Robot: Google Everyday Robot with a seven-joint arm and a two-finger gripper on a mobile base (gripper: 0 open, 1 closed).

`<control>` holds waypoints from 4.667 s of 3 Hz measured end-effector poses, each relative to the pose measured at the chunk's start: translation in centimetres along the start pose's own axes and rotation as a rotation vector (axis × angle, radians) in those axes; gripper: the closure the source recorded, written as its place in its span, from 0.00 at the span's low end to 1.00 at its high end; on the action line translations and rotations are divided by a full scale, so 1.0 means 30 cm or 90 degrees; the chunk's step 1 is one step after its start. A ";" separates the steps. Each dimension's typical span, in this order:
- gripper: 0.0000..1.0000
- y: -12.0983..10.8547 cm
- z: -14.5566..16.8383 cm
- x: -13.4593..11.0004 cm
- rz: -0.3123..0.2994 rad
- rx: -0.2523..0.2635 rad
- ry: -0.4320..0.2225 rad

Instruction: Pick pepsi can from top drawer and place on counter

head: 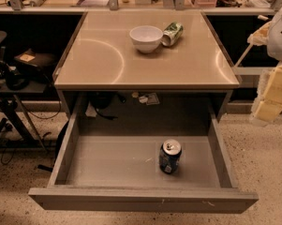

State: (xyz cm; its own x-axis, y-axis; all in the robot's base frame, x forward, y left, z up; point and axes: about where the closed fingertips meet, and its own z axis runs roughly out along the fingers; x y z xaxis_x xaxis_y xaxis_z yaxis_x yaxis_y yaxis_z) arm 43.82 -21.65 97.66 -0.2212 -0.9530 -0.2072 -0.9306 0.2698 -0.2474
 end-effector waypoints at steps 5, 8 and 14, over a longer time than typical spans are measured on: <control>0.00 0.352 0.546 -0.171 -0.045 -0.307 -0.333; 0.00 0.395 0.665 -0.248 0.011 -0.364 -0.443; 0.05 0.230 1.113 -0.126 0.211 -0.348 -0.485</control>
Offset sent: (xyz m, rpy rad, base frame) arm 0.0092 -0.0076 -0.0221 0.0341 0.0448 -0.0035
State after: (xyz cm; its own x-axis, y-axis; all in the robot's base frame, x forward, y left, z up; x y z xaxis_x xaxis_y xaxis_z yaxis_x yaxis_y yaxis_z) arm 47.97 -11.58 65.15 -0.4263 -0.4455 -0.7872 -0.9045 0.2227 0.3638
